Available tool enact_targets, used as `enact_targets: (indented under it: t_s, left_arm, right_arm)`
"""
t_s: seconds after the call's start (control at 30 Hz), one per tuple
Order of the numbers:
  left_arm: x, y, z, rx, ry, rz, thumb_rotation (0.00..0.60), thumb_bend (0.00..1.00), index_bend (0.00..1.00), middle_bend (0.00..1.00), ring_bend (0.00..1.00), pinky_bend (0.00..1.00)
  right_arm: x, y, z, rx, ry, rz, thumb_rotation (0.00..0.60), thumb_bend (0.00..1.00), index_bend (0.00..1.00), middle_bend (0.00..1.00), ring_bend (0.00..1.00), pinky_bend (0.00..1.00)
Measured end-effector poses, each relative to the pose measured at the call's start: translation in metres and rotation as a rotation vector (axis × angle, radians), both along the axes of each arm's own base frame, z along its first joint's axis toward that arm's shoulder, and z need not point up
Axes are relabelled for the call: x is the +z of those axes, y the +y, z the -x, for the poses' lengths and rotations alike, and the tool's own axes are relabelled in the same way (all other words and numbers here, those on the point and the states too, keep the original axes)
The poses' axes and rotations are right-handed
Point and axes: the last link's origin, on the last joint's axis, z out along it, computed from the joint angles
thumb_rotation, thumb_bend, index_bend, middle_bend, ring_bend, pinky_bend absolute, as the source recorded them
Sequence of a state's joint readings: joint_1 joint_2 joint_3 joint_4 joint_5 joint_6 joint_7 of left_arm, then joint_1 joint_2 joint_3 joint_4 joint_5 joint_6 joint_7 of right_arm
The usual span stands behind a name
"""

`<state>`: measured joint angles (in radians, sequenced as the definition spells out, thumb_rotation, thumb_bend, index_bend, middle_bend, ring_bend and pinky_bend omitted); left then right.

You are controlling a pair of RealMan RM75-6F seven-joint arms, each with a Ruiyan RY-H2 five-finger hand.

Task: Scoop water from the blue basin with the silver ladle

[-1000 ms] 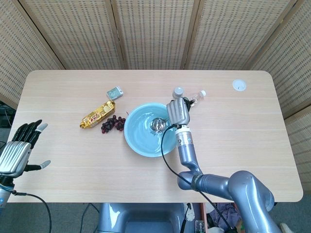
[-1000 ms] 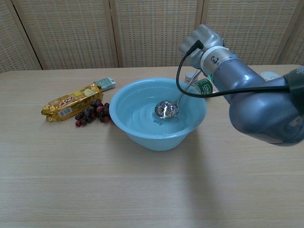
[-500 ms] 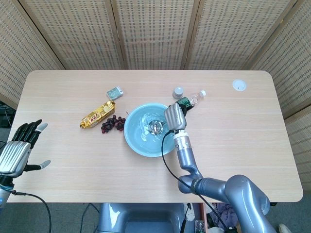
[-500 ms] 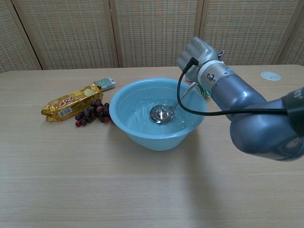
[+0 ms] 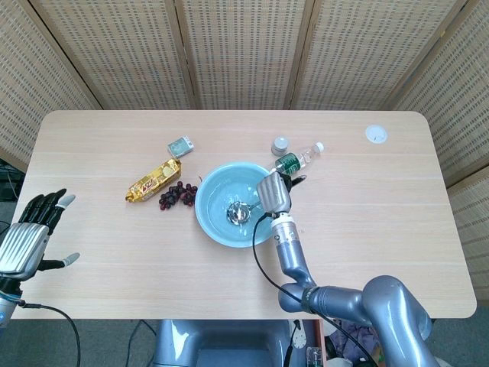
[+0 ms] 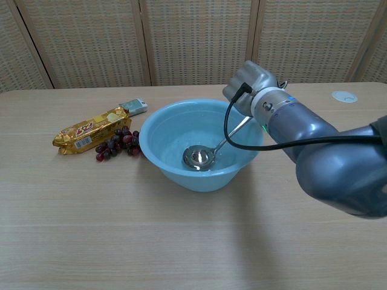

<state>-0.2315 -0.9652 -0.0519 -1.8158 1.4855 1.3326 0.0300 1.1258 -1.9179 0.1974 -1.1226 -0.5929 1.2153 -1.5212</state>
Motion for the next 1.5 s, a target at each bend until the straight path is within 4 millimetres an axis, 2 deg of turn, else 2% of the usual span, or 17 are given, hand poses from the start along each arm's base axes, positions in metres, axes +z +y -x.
enact_targets:
  t_s: [0.23,0.67,1.03,1.5]
  left_arm:
    - [-0.001,0.0,0.0,-0.001,0.001,0.002,0.6,0.0,0.0,0.0,0.0,0.0]
    - [-0.002,-0.002,-0.001,-0.001,0.007,0.004,0.6,0.0,0.0,0.0,0.0,0.0]
    - [-0.003,-0.002,-0.001,0.003,0.013,0.005,0.6,0.0,0.0,0.0,0.0,0.0]
    - [-0.003,-0.002,-0.002,0.004,0.015,0.005,0.6,0.0,0.0,0.0,0.0,0.0]
  right_arm:
    - [0.012,0.0,-0.012,-0.178,-0.198,-0.044,0.6,0.75,0.79,1.0,0.99,1.0]
    - [0.064,-0.012,-0.026,-0.347,-0.447,-0.041,0.6,0.75,0.79,1.0,0.99,1.0]
    - [0.089,-0.014,-0.037,-0.381,-0.518,-0.048,0.6,0.75,0.79,1.0,0.99,1.0]
    - [0.113,-0.016,-0.044,-0.352,-0.503,-0.01,0.6,0.75,0.79,1.0,0.99,1.0]
